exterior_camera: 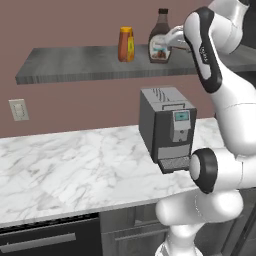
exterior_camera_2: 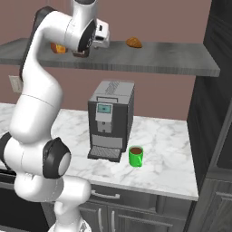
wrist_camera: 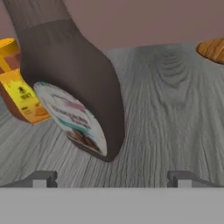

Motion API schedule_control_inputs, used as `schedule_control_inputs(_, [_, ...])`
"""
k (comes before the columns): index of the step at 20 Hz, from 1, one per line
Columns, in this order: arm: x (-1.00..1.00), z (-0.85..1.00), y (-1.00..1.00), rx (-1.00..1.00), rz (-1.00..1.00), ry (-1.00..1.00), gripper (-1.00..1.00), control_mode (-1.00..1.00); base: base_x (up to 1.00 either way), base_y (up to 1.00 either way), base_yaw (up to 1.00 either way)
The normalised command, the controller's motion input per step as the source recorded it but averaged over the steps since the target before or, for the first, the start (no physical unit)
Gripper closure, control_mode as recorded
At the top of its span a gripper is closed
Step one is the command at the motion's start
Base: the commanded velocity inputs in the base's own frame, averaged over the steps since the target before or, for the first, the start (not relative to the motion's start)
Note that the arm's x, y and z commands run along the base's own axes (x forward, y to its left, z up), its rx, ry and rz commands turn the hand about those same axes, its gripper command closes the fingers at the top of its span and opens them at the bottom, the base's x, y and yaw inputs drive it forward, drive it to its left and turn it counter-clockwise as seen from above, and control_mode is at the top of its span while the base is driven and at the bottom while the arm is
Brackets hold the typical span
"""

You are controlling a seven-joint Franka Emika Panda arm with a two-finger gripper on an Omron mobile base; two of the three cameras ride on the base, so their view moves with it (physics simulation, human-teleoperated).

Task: Pick the syrup bottle and honey bottle from the shelves and place them next to the mug.

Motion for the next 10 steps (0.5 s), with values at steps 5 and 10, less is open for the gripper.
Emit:
schedule_control_inputs(5, [0.0, 0.0, 0.0, 0.0, 0.13, -0.03, -1.0, -1.0, 0.0, 0.0, 0.0])
schedule_control_inputs(10, [0.0, 0.0, 0.0, 0.0, 0.14, 0.0, -1.0, -1.0, 0.0, 0.0, 0.0])
